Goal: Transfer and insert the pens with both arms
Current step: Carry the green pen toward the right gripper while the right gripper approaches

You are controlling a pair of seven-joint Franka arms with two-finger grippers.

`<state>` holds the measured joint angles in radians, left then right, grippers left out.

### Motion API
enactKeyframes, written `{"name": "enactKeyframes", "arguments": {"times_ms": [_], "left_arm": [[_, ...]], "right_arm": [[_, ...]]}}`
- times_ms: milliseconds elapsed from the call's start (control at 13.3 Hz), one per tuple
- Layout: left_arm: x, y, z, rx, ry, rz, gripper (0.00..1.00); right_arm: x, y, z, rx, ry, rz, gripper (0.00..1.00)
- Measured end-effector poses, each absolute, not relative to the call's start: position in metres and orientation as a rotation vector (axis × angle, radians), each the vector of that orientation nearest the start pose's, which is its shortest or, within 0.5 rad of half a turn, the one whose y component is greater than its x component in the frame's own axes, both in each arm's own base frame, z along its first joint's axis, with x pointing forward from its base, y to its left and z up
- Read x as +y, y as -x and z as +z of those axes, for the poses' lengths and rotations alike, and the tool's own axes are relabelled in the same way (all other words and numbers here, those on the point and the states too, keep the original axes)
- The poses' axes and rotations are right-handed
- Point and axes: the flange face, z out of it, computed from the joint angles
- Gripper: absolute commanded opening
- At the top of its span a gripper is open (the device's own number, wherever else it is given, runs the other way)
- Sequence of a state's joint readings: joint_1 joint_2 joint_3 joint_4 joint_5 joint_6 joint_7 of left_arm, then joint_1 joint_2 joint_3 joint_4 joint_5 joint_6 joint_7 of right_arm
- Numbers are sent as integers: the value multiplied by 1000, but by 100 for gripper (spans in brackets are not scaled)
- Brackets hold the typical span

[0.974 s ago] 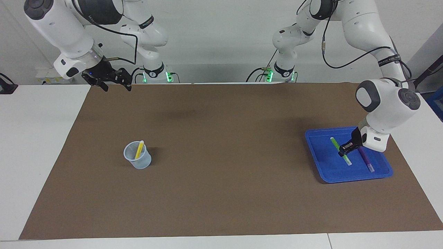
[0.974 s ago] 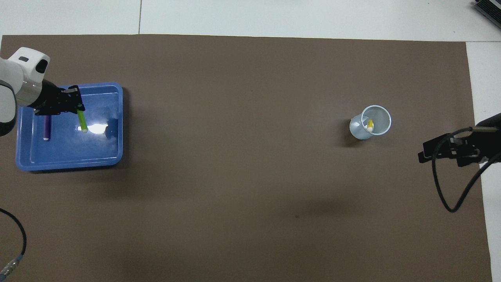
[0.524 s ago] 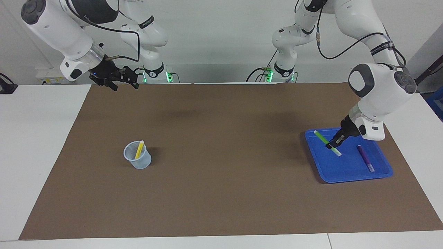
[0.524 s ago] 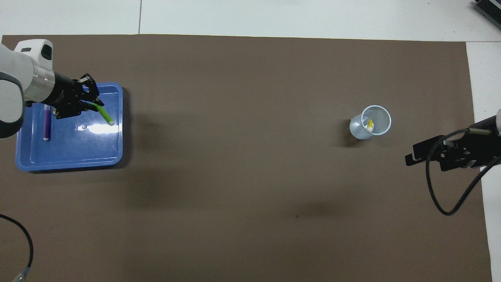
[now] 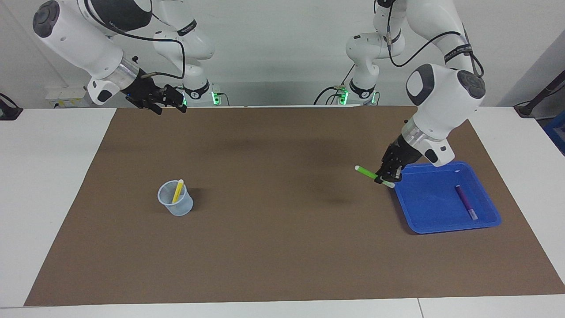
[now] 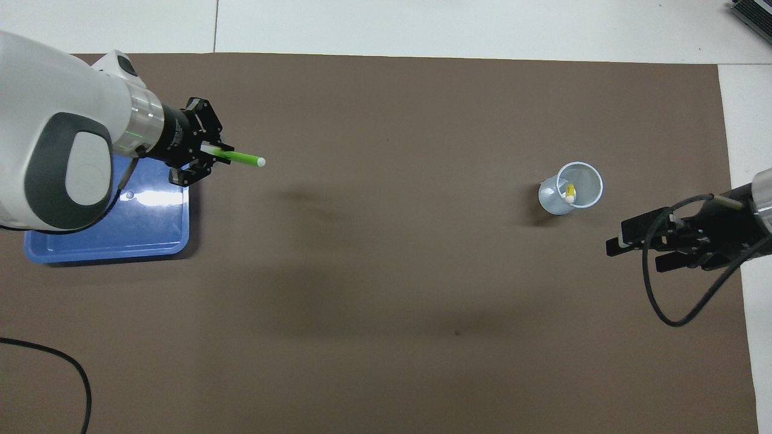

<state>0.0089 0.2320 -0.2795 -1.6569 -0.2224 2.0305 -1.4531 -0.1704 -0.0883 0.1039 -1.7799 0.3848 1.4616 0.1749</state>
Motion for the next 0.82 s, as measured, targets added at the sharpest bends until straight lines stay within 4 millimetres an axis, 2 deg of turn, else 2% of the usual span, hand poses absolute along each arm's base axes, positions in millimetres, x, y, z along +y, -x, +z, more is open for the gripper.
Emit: {"name": "enactKeyframes", "arguments": {"times_ms": [150,225,449,599,674,824], "left_arm": [[-224,-609,503,-2211,2656,193,0],[-247,-600,509,-2265,2625,201,0],[-301,-575,531,-2428,2551,216,0],[-338,-553,544,-2521,2521,229,0],[-356,-540,547,-2542,2519,233,0],[-390,-512,548,-2569,2525,253,0]], "right_arm": [[18,-518,577,441,2687,279,95],[31,-523,581,496,2651,237,95],[84,-533,590,645,2586,145,95],[115,-532,590,660,2566,142,95],[119,-532,589,641,2529,158,95],[110,-539,582,548,2474,162,95]]}}
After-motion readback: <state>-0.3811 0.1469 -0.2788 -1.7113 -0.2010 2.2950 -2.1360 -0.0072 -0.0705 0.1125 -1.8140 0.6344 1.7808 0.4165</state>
